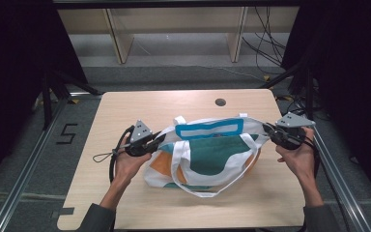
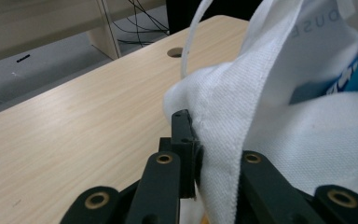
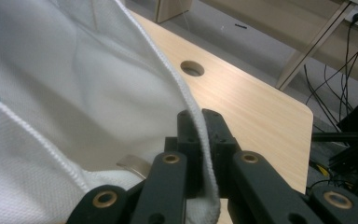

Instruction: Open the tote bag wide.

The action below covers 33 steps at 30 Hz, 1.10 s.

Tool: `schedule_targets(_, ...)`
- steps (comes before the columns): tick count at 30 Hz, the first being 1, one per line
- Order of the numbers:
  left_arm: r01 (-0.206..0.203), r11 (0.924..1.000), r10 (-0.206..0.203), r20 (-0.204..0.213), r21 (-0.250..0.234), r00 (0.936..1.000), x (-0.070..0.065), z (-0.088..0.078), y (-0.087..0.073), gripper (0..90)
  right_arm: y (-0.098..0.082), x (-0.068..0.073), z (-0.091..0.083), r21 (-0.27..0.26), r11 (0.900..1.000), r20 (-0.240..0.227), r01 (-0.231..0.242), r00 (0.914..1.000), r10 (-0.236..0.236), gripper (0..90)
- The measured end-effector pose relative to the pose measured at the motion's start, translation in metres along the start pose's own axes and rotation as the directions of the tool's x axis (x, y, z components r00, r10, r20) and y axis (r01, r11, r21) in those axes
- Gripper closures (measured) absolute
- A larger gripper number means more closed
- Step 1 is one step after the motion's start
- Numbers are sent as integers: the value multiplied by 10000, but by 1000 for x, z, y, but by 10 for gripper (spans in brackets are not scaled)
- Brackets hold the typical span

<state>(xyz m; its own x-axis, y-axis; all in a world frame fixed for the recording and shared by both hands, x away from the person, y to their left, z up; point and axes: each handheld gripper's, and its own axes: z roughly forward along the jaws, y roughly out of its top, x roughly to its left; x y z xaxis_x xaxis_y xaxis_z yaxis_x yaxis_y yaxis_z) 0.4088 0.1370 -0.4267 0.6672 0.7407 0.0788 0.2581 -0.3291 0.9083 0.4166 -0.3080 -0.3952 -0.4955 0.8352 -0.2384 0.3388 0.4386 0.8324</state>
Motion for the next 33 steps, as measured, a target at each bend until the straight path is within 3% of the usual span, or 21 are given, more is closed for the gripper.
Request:
schedule_targets(4,-310,9992,309,57,253,9995,-4,1,-9,839,-5,1,0,120,9999,-207,100,9997,-98,870)
schedule_targets(5,-382,9987,379,92,352,9992,-4,2,-12,838,-7,1,1,-65,9997,-183,218,9996,-219,870)
schedule_targets(7,-393,9977,386,132,544,9992,-4,4,-19,840,-15,5,3,153,9999,-501,20,9987,-13,870)
schedule_targets(8,-261,9980,249,200,582,9995,-5,6,-24,840,-15,5,3,153,9999,-501,20,9987,-13,870)
schedule_targets(9,285,9976,-317,505,624,9982,-5,8,-32,840,-22,7,8,283,9991,-564,310,9980,-294,870)
schedule_targets(11,189,9977,-228,594,656,9980,-2,9,-35,840,-26,9,11,539,9982,-738,278,9970,-238,870)
schedule_targets(12,367,9970,-404,538,678,9977,-3,10,-37,840,-31,11,15,603,9975,-817,373,9961,-323,870)
schedule_targets(13,-34,9971,-2,460,764,9989,-2,11,-39,840,-34,13,18,799,9965,-1051,247,9943,-162,870)
schedule_targets(14,-272,9951,241,332,952,9992,-4,12,-41,840,-39,16,24,858,9949,-1158,524,9924,-423,870)
schedule_targets(18,-420,9907,386,283,1298,9989,-5,14,-48,839,-45,25,31,1281,9894,-1376,684,9892,-505,869)
schedule_targets(20,-757,9845,720,289,1583,9970,-2,17,-55,839,-46,30,32,1308,9892,-1384,668,9892,-485,869)
schedule_targets(21,-944,9767,901,314,1926,9954,-1,22,-64,839,-46,32,33,1271,9886,-1500,810,9868,-616,869)
schedule_targets(22,-944,9767,901,314,1926,9954,-1,22,-64,838,-46,32,33,1271,9886,-1500,810,9868,-616,869)
schedule_targets(23,-565,9762,506,334,2095,9982,-2,24,-70,838,-46,33,34,1259,9874,-1493,962,9858,-770,869)
schedule_targets(25,-369,9733,303,323,2266,9990,-1,26,-77,838,-47,37,35,1331,9856,-1509,1039,9850,-835,869)
schedule_targets(26,-327,9744,252,367,2223,9990,1,27,-78,834,-49,41,36,1514,9827,-1536,1062,9847,-828,870)
schedule_targets(27,-433,9688,356,356,2441,9987,2,25,-76,834,-49,41,36,1514,9827,-1536,1062,9847,-828,870)
schedule_targets(29,-576,9714,500,385,2303,9980,4,26,-76,824,-52,41,40,1562,9809,-1784,1156,9801,-871,870)
schedule_targets(30,-442,9664,368,338,2531,9988,4,25,-76,819,-53,40,42,1482,9830,-1703,1088,9819,-829,870)
schedule_targets(31,-90,9714,34,241,2372,9997,4,28,-79,815,-55,41,43,1632,9813,-1779,1016,9814,-720,870)
schedule_targets(33,-187,9688,157,142,2472,9998,8,32,-80,807,-59,44,48,1813,9795,-1966,877,9791,-513,871)
